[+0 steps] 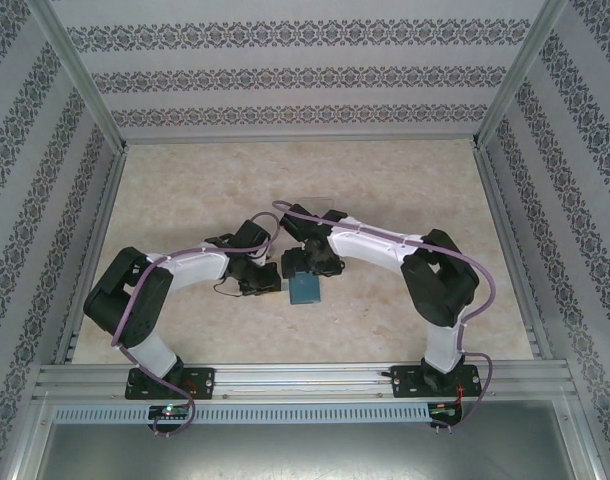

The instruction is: Take the credit cards out of the card holder

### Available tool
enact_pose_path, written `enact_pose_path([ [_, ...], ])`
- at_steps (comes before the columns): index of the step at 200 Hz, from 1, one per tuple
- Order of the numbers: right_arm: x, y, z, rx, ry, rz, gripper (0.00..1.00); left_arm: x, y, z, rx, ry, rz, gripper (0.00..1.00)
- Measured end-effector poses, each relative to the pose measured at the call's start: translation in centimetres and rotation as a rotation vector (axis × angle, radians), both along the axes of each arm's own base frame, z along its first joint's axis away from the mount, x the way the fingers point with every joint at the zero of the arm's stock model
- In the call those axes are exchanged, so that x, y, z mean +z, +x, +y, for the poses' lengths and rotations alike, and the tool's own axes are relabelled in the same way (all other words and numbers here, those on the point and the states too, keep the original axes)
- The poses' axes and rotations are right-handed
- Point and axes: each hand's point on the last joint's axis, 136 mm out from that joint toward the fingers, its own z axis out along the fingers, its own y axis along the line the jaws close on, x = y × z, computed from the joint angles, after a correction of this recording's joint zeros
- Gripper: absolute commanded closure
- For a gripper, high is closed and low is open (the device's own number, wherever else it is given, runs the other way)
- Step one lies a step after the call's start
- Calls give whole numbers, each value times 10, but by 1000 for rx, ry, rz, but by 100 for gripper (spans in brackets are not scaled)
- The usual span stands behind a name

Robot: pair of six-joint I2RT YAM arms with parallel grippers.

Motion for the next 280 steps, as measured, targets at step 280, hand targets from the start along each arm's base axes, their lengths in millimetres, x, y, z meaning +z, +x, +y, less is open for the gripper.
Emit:
enact_pose_path([
  [280,-22,32,8,-21,-147,-10,12,-3,-1,1,5,-45,-5,89],
])
